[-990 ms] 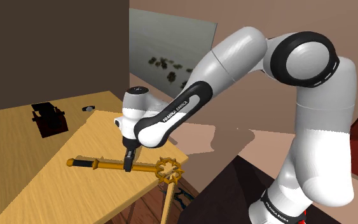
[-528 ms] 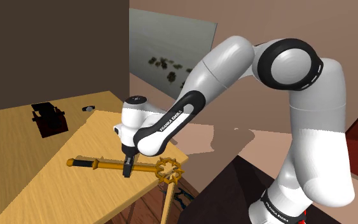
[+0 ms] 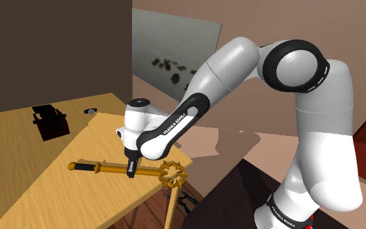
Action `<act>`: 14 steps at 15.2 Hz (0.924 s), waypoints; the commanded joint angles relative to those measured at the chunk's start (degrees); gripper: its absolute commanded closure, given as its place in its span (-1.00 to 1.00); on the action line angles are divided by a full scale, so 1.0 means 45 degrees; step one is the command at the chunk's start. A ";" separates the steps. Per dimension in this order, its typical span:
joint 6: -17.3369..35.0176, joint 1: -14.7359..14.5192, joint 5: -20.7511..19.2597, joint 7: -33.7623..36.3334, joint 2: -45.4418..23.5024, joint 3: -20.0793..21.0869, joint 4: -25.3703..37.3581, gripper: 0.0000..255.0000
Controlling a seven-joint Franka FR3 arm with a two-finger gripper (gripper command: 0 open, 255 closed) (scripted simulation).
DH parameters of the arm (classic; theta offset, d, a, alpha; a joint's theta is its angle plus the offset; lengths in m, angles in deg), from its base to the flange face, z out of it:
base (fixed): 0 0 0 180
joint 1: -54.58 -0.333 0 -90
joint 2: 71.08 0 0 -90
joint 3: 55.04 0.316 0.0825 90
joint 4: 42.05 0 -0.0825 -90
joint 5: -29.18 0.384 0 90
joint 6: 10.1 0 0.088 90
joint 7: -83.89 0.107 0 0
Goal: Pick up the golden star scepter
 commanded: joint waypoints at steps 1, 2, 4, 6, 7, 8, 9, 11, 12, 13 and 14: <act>0.0002 -0.0001 0.0000 0.0000 -0.0002 0.0001 0.0001 1.00; 0.0002 -0.0001 0.0000 0.0000 -0.0002 0.0001 0.0001 1.00; -0.0120 0.0026 0.0046 -0.0029 0.0137 0.0040 -0.0015 1.00; -0.0375 0.0085 0.0144 -0.0094 0.0418 0.0118 -0.0037 1.00; -0.0504 0.0114 0.0194 -0.0126 0.0557 0.0155 -0.0045 1.00; -0.0635 0.0141 0.0244 -0.0159 0.0695 0.0192 -0.0050 1.00; -0.0766 0.0168 0.0294 -0.0192 0.0831 0.0228 -0.0053 1.00; -0.1033 0.0218 0.0395 -0.0258 0.1098 0.0295 -0.0049 1.00; -0.1168 0.0242 0.0446 -0.0291 0.1230 0.0327 -0.0043 1.00; -0.1304 0.0266 0.0497 -0.0324 0.1360 0.0358 -0.0034 1.00; -0.1441 0.0288 0.0547 -0.0356 0.1488 0.0388 -0.0022 1.00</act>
